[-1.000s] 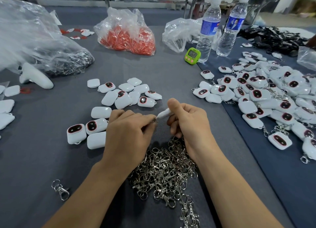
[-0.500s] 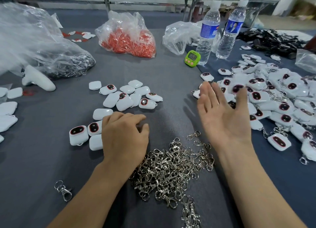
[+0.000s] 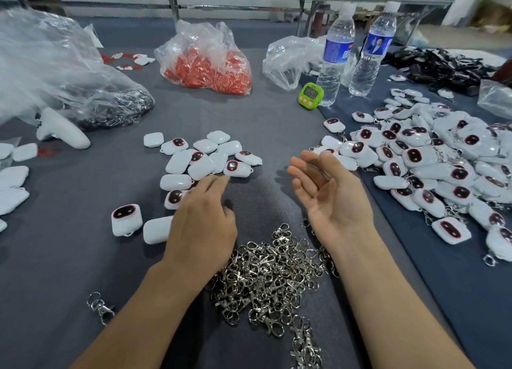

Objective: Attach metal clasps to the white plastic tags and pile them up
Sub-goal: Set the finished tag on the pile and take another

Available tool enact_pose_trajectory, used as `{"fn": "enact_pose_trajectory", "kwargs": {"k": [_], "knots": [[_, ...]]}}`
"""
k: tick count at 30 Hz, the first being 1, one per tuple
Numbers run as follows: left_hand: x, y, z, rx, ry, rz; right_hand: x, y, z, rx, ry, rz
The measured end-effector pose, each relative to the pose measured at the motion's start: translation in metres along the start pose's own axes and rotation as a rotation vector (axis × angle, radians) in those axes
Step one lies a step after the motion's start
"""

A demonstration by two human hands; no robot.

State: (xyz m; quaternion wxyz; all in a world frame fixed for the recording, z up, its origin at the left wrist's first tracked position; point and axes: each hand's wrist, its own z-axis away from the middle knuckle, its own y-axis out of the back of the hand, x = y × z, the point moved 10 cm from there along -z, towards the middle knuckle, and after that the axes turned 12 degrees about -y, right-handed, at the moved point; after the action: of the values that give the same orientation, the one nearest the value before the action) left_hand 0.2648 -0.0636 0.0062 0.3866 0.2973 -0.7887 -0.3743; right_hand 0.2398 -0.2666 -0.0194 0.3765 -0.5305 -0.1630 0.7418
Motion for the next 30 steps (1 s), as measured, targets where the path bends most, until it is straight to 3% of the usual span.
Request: {"fn": "enact_pose_trajectory", "kwargs": {"k": [9, 14, 19, 24, 27, 30], "knots": [[0.016, 0.002, -0.002, 0.033, -0.153, 0.202, 0.016, -0.021, -0.001, -0.067, 0.014, 0.253], [-0.009, 0.015, -0.002, 0.241, 0.035, 0.456, 0.038, -0.044, 0.006, -0.180, 0.050, 0.546], [-0.017, 0.019, 0.002, 0.360, 0.124, 0.652, 0.042, -0.064, 0.019, -0.158, 0.273, 0.884], [-0.006, 0.012, 0.000, 0.316, 0.080, 0.705, 0.038, -0.073, 0.031, -0.098, 0.469, 1.240], [-0.003, 0.008, 0.000, 0.281, 0.076, 0.717, 0.038, -0.076, 0.035, -0.132, 0.533, 1.280], [-0.004, 0.006, 0.001, 0.237, 0.091, 0.654, 0.021, -0.059, 0.027, 0.040, 0.573, 1.258]]}}
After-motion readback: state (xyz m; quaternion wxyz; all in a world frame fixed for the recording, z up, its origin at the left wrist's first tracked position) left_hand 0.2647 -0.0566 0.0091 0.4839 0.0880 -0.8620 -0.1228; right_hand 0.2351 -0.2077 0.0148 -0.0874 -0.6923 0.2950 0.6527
